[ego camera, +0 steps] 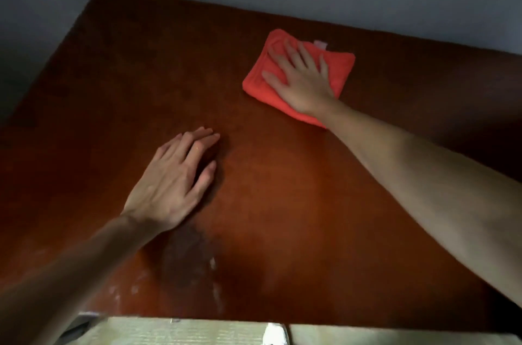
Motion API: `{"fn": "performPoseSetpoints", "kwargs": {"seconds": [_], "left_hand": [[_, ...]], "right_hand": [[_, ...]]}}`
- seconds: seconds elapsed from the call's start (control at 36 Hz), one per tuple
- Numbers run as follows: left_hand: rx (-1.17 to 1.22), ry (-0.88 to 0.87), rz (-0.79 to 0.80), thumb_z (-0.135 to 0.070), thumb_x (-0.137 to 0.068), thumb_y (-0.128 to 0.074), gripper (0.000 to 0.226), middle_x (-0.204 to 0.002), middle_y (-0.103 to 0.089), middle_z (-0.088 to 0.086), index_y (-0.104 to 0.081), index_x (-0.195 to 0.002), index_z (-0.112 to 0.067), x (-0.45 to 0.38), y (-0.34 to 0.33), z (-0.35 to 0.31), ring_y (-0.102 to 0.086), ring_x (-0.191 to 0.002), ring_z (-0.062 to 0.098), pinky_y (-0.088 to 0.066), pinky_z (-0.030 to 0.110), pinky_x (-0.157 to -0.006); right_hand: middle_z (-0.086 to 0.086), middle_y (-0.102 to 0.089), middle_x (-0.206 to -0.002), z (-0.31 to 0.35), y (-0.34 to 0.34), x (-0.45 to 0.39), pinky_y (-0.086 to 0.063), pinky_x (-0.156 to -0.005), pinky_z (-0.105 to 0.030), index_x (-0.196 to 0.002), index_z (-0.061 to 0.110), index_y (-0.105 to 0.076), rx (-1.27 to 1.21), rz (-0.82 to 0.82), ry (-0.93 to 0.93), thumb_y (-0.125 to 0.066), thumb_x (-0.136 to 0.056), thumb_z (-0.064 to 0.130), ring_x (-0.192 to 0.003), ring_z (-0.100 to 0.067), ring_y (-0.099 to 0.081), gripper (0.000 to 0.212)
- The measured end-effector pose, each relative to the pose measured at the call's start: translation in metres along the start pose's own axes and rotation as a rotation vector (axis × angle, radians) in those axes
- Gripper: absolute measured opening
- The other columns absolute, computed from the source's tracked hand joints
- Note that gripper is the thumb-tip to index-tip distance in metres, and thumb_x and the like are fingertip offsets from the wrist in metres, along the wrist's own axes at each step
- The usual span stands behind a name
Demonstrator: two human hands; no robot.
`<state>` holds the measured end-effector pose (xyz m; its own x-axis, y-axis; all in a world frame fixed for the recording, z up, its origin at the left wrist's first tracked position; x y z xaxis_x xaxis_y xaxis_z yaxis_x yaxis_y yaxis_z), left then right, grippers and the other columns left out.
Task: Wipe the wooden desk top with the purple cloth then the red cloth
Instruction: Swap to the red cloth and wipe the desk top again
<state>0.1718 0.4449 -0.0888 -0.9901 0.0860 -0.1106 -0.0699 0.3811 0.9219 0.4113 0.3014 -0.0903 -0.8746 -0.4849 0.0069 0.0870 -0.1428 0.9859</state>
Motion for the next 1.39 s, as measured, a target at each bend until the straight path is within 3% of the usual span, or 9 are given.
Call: {"fn": "performPoseSetpoints", "kwargs": {"seconds": [0.17, 0.28, 0.42, 0.53, 0.75, 0.86, 1.06, 1.39], "left_hand": [[0.07, -0.011, -0.145, -0.033, -0.103, -0.038, 0.042, -0.135, -0.05, 0.01, -0.049, -0.137, -0.011, 0.007, 0.018, -0.001, -0.051, -0.123, 0.029, -0.041, 0.046, -0.101], [0.058, 0.1, -0.278, -0.029, -0.101, -0.042, 0.033, -0.127, -0.052, 0.011, -0.055, -0.127, -0.013, 0.025, 0.04, 0.01, -0.053, -0.11, 0.032, -0.039, 0.047, -0.089], [-0.062, 0.094, -0.157, -0.036, -0.098, -0.039, 0.041, -0.131, -0.05, 0.01, -0.056, -0.13, -0.017, 0.054, 0.05, 0.039, -0.051, -0.113, 0.033, -0.038, 0.047, -0.092], [-0.145, 0.098, -0.052, -0.043, -0.096, -0.035, 0.051, -0.14, -0.048, 0.007, -0.051, -0.14, -0.023, 0.071, 0.055, 0.068, -0.051, -0.116, 0.034, -0.038, 0.05, -0.094], [-0.216, 0.054, 0.048, -0.046, -0.098, -0.033, 0.052, -0.148, -0.045, 0.006, -0.046, -0.146, -0.029, 0.076, 0.049, 0.088, -0.049, -0.122, 0.032, -0.038, 0.049, -0.099], [-0.183, 0.052, 0.047, -0.044, -0.101, -0.033, 0.05, -0.148, -0.046, 0.003, -0.047, -0.146, -0.03, 0.075, 0.048, 0.088, -0.046, -0.126, 0.027, -0.033, 0.045, -0.103], [-0.15, 0.078, 0.083, -0.044, -0.102, -0.033, 0.049, -0.15, -0.044, -0.001, -0.046, -0.147, -0.032, 0.076, 0.046, 0.09, -0.046, -0.131, 0.023, -0.032, 0.042, -0.107], [-0.123, 0.107, 0.136, -0.043, -0.102, -0.033, 0.049, -0.154, -0.043, -0.002, -0.046, -0.148, -0.032, 0.07, 0.043, 0.094, -0.042, -0.14, 0.019, -0.03, 0.038, -0.108]], "right_hand": [[0.008, -0.005, -0.173, 0.06, -0.016, 0.117, -0.004, -0.125, -0.057, -0.161, 0.045, -0.016, 0.028, -0.002, 0.069, -0.02, -0.097, 0.073, -0.16, -0.018, 0.0, 0.07], [0.007, -0.008, -0.173, 0.108, -0.024, 0.207, -0.007, -0.125, -0.058, -0.161, 0.044, -0.019, 0.038, -0.018, 0.118, -0.018, -0.094, 0.073, -0.16, -0.019, -0.003, 0.073], [0.006, -0.009, -0.173, 0.167, -0.032, 0.295, -0.01, -0.124, -0.06, -0.162, 0.04, -0.022, 0.046, -0.025, 0.245, -0.029, -0.098, 0.07, -0.16, -0.02, -0.004, 0.071], [0.006, -0.005, -0.173, 0.178, -0.034, 0.309, -0.012, -0.123, -0.061, -0.162, 0.041, -0.02, 0.066, 0.004, 0.355, -0.033, -0.098, 0.071, -0.16, -0.019, -0.001, 0.072], [0.011, -0.002, -0.173, 0.163, -0.031, 0.243, 0.001, -0.127, -0.049, -0.16, 0.047, -0.022, 0.07, 0.143, 0.657, -0.039, -0.101, 0.067, -0.159, -0.012, 0.004, 0.065], [0.01, -0.004, -0.173, 0.144, -0.03, 0.173, 0.002, -0.125, -0.045, -0.16, 0.045, -0.024, 0.096, 0.151, 0.639, -0.038, -0.101, 0.066, -0.159, -0.013, 0.002, 0.064], [0.008, -0.008, -0.173, 0.116, -0.021, 0.051, -0.007, -0.126, -0.053, -0.16, 0.045, -0.02, 0.123, 0.159, 0.549, -0.024, -0.096, 0.071, -0.159, -0.018, -0.007, 0.069], [0.009, -0.01, -0.173, 0.096, -0.007, -0.104, -0.009, -0.123, -0.053, -0.16, 0.046, -0.02, 0.108, 0.143, 0.553, -0.024, -0.097, 0.07, -0.158, -0.018, -0.011, 0.067]]}}
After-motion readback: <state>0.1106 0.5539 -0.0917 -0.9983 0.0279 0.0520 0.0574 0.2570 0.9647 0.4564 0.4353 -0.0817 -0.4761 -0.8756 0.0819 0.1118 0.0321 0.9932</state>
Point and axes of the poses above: each hand's wrist, its own x-axis away from the middle knuckle, its own y-axis out of the back of the hand, z = x × y, the point moved 9 cm from there along -x, towards the middle knuckle
